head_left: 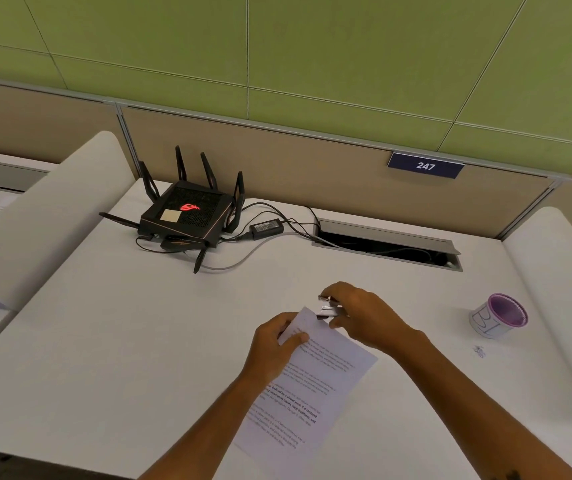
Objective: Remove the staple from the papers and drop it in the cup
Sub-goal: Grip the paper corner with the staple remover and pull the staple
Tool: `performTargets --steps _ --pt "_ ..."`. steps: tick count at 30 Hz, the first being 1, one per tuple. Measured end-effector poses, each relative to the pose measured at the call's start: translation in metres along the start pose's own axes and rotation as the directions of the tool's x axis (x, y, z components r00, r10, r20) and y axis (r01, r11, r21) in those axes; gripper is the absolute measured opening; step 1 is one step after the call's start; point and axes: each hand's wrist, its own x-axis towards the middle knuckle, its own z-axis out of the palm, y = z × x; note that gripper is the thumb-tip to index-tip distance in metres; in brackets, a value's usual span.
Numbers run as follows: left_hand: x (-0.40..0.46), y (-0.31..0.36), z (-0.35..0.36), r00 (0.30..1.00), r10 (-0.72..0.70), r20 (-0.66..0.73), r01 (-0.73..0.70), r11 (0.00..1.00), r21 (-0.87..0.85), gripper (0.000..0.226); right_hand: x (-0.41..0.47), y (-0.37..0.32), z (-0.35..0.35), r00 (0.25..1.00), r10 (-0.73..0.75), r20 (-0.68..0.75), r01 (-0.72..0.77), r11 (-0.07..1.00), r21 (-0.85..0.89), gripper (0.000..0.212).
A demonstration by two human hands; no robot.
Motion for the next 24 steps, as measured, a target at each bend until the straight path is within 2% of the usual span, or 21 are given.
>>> performTargets --steps 3,6,10,15,19,24 --pt "0.001 0.0 -0.003 0.999 -0.03 -0.043 0.03 0.999 -0.02 0.024 -0.008 -0.002 0.002 0.976 0.178 -0.126 -0.137 0.95 0.282 0.042" --pt "0.004 0.002 -0.003 0.995 -0.038 -0.094 0.034 0.998 -0.045 0.019 -0.022 -0.013 0.008 0.917 0.307 -0.253 -0.141 0.845 0.515 0.045" --pt "0.004 0.012 0.0 0.99 -0.031 -0.138 0.019 0.996 -0.084 0.015 -0.045 -0.032 0.036 0.847 0.468 -0.251 -0.153 0.668 0.728 0.038" --pt "0.003 0.024 0.009 0.983 -0.042 -0.18 0.017 0.991 -0.136 0.014 -0.057 -0.057 0.07 0.816 0.509 -0.272 -0.124 0.614 0.779 0.024" --pt "-0.003 0.029 0.019 0.985 -0.01 -0.173 -0.017 0.988 -0.156 0.02 -0.059 -0.072 0.07 0.788 0.54 -0.295 -0.098 0.583 0.807 0.022" --pt "-0.01 0.037 0.026 0.996 0.044 -0.072 -0.057 0.98 -0.191 0.028 -0.057 -0.072 0.065 0.769 0.565 -0.299 -0.086 0.555 0.827 0.025"
